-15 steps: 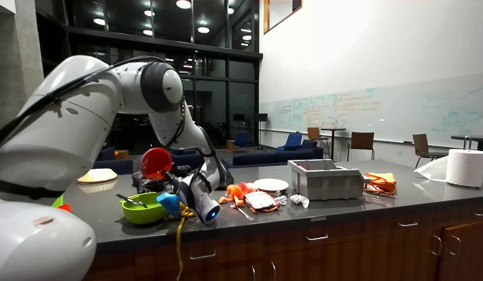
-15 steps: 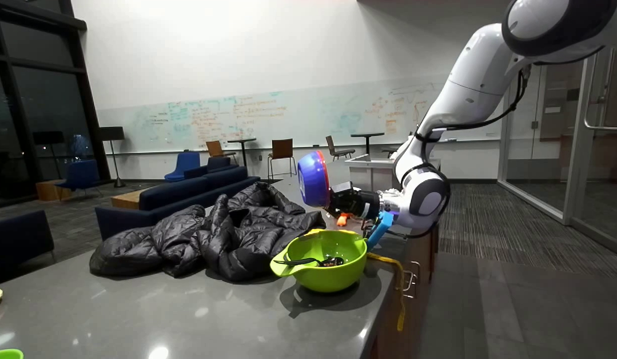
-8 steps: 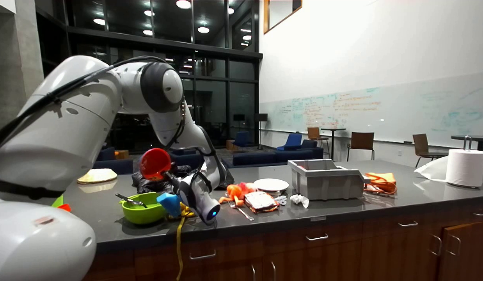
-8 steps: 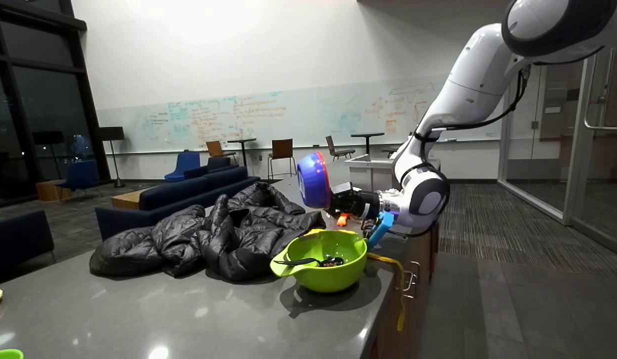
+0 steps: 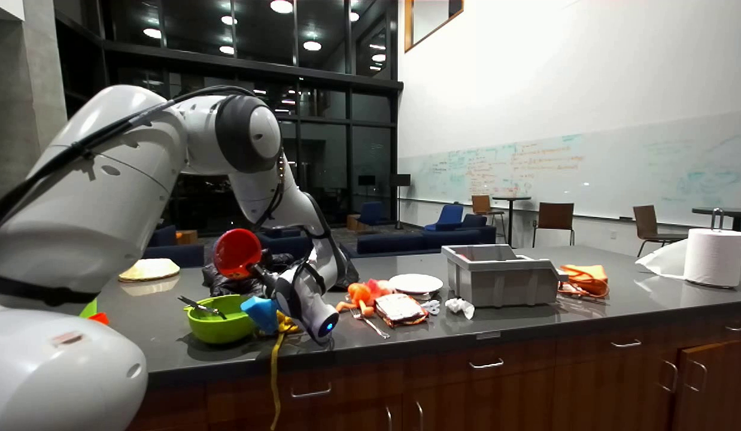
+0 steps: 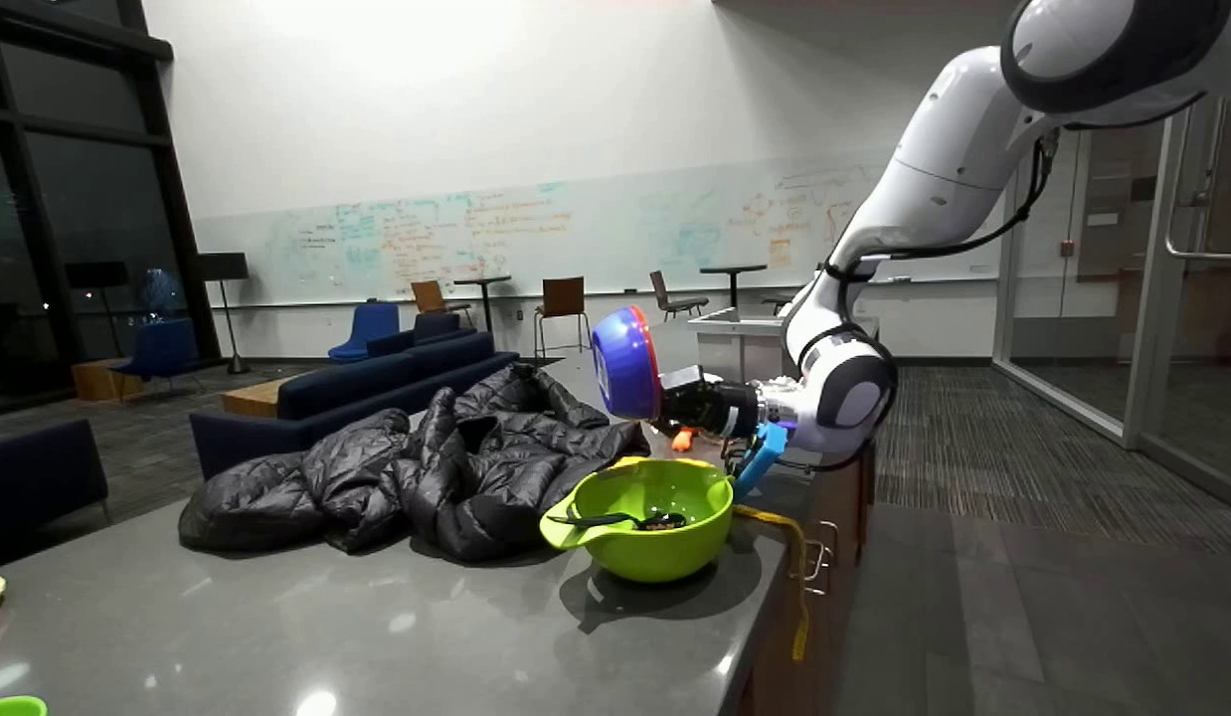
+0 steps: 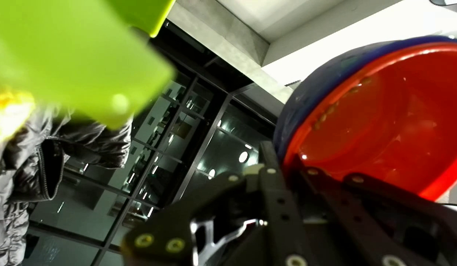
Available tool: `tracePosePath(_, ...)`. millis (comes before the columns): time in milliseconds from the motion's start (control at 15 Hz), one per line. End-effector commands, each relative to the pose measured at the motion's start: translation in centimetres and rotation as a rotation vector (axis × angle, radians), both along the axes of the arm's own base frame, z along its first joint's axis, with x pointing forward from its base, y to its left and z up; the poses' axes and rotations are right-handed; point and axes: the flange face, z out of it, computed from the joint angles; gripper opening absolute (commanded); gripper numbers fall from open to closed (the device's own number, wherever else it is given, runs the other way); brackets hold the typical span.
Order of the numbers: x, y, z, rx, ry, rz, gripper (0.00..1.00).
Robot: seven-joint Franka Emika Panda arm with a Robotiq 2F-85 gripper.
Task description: Pour the contents of the orange bowl into the green bowl
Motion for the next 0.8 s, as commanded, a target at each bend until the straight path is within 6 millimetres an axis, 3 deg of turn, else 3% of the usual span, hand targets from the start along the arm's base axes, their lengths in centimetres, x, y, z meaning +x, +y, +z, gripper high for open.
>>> tracePosePath(0, 0.3, 0.0, 0.2, -0.026, 0.011, 0.023, 0.02)
tracePosePath(733, 0.9, 0.5, 1.7, -0.053, -0.024, 0.064, 0.02)
